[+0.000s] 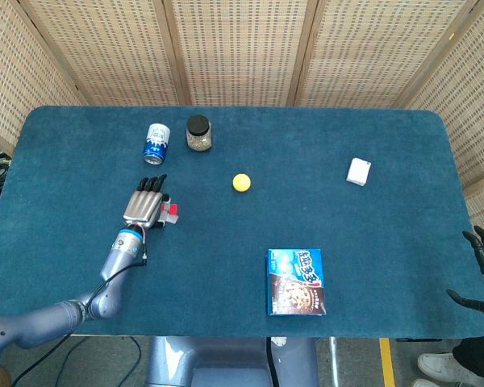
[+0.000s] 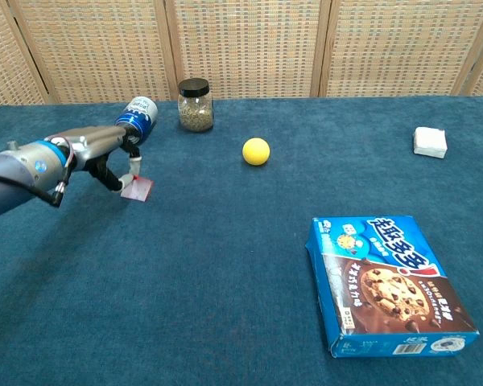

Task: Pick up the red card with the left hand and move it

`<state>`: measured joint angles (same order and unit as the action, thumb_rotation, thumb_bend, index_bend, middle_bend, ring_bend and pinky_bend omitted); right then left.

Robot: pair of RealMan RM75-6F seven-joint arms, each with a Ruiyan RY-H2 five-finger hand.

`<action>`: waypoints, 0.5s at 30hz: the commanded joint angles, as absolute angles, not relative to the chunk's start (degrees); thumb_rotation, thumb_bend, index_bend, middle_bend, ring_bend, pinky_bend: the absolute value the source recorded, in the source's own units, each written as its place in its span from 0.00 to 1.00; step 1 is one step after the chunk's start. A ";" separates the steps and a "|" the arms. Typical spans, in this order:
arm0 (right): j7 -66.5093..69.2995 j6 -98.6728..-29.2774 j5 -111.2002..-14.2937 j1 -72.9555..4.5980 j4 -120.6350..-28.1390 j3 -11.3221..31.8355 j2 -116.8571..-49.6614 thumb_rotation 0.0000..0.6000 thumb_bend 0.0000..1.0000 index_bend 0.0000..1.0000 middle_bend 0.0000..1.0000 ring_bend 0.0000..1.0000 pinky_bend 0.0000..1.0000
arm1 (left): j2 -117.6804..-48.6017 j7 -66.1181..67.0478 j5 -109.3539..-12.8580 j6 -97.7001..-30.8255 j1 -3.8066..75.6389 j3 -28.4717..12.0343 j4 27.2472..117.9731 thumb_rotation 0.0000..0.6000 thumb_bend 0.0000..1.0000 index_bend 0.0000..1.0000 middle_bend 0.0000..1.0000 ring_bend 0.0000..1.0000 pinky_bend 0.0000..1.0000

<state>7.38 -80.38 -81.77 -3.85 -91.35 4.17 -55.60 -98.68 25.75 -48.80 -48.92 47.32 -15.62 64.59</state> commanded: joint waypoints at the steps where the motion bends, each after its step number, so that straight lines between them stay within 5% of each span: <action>1: 7.38 -80.26 -81.62 -3.92 -91.38 4.25 -55.58 1.00 0.00 0.07 0.00 0.00 0.00 | -98.77 24.73 -47.91 -47.00 50.08 -18.18 61.48 1.00 0.52 0.69 0.00 0.00 0.00; 10: 8.40 -79.94 -80.37 -4.05 -91.04 4.95 -55.27 1.00 0.00 0.06 0.00 0.00 0.00 | -98.96 22.89 -48.97 -47.23 55.59 -22.79 55.95 1.00 0.52 0.70 0.00 0.00 0.00; 15: 8.74 -79.72 -79.99 -4.06 -90.84 5.07 -55.18 1.00 0.00 0.06 0.00 0.00 0.00 | -96.22 20.33 -51.98 -48.69 55.23 -22.83 61.21 1.00 0.52 0.70 0.00 0.00 0.00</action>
<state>8.74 -79.72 -79.99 -4.06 -90.84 5.07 -55.18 -97.51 21.64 -50.76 -48.14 55.70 -22.92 58.83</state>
